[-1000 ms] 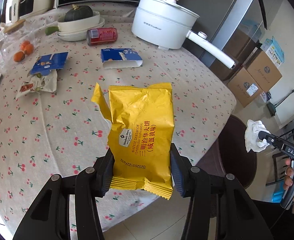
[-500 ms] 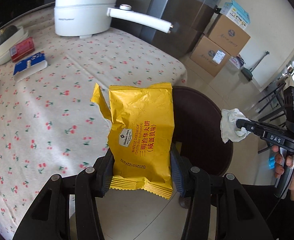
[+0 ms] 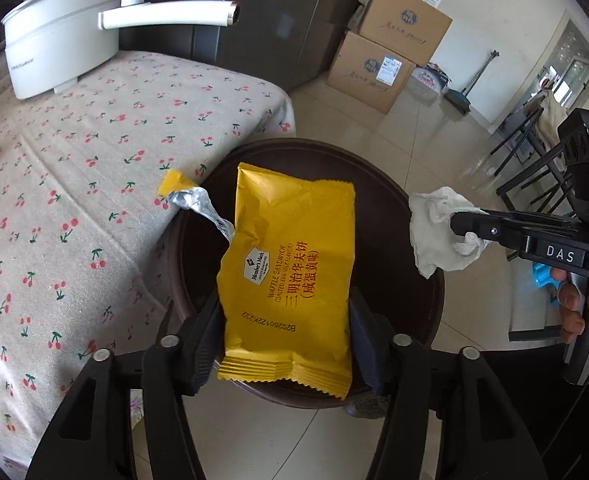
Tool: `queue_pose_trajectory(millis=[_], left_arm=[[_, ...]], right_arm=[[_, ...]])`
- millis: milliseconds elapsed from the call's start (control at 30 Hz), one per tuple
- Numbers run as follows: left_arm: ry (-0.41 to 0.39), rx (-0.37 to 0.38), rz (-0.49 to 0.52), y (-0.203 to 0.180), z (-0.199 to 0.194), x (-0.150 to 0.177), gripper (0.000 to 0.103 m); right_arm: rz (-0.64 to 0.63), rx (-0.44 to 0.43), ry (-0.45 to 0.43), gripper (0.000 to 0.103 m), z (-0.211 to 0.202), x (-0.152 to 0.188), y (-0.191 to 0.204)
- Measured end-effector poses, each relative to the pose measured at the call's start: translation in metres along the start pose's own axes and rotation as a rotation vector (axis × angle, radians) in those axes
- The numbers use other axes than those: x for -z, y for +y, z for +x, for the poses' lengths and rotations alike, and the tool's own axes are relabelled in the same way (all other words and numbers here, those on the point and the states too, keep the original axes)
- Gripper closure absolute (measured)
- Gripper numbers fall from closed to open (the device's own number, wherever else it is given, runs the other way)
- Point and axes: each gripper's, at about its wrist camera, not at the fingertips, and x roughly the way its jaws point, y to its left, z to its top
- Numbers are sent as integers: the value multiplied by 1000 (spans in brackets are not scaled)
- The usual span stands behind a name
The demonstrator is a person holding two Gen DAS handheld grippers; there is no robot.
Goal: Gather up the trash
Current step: 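Carry the packet and tissue over the brown bin and release both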
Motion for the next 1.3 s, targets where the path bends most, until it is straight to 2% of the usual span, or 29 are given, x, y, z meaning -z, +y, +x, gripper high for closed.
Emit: queue_pose_trajectory(millis=[33,67,633,667,767,800,967,1300], left_arm=[[5,-5,-6,1,1,-1,12],[5,-12,-8,2,-1,-2,4],[-21,-100,-89,53,-48,11,0],[-24,-106,-93,56,-52,12,0],[-31,-121,-110,63,-64,22,0],[-33,-126,-115,67,-68,24,0],[-42,-149,-147,86,-87,37,0],[-67,-202,-213,124,-122,63,0]], right_arm=[[0,1,-2,82,0,0,0],[0,1,-3,82,0,-1,1],[-11,20,-3,80,6,-5,14],[-5,22,-4,78,6,-6,14],[36,11,-3,48,7,-8,14],[42,8,-7,41,6,-8,16],[34,5,-9,34,6,-12,29],[19,-5,-3,28,10,-17,58]])
